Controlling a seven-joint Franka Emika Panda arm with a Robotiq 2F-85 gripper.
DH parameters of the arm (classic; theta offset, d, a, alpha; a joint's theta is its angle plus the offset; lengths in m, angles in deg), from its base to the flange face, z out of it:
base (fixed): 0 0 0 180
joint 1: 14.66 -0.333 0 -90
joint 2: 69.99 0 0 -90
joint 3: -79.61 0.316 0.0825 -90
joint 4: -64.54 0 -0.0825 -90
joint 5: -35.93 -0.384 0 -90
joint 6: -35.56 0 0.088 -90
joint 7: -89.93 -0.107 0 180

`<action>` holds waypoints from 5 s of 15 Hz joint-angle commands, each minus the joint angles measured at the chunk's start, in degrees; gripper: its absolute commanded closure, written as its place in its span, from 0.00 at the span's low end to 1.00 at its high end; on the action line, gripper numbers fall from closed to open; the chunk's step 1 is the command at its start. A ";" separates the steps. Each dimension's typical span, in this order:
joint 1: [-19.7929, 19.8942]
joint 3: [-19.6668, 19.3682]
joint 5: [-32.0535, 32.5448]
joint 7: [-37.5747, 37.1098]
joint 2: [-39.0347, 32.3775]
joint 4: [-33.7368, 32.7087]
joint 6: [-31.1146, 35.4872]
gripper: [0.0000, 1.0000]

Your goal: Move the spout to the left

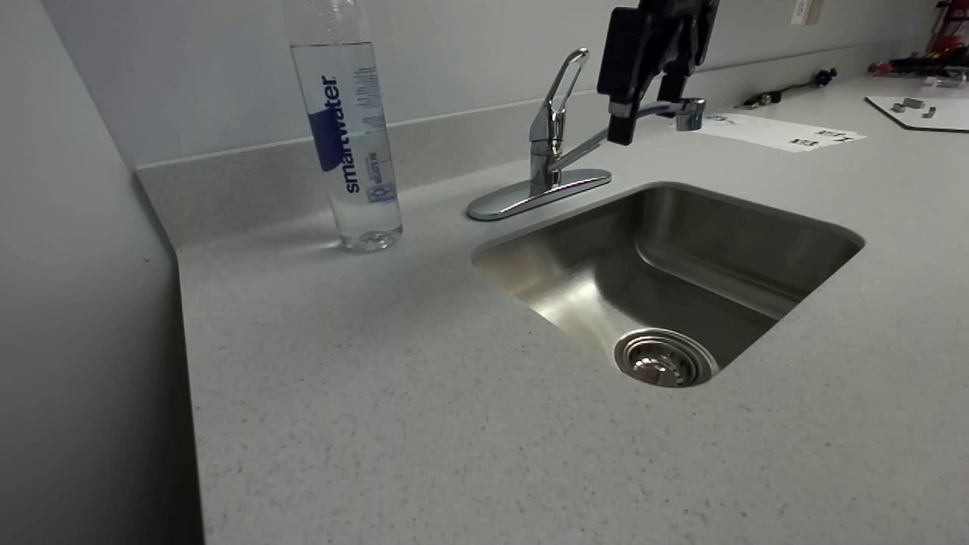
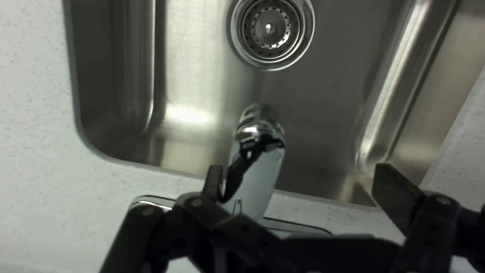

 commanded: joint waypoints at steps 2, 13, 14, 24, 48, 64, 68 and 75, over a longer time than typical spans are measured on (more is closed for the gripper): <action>-2.20 1.43 -2.09 -1.80 0.81 0.75 0.36 0.00; -4.37 1.96 -1.58 -3.83 -1.62 -2.77 -0.55 0.00; -4.59 2.03 -1.55 -3.88 -1.76 -3.00 -0.61 0.00; -7.97 1.85 -0.30 -7.89 -4.83 -7.97 -0.55 0.00; -7.65 2.70 -6.68 0.56 -5.80 -12.37 -0.47 0.00; 5.97 0.37 -18.02 17.32 0.01 -13.39 -1.63 0.00; 8.42 0.57 -21.39 22.07 1.00 -13.74 -2.69 0.00; 8.93 1.04 -26.61 25.70 9.05 -4.74 -2.83 0.00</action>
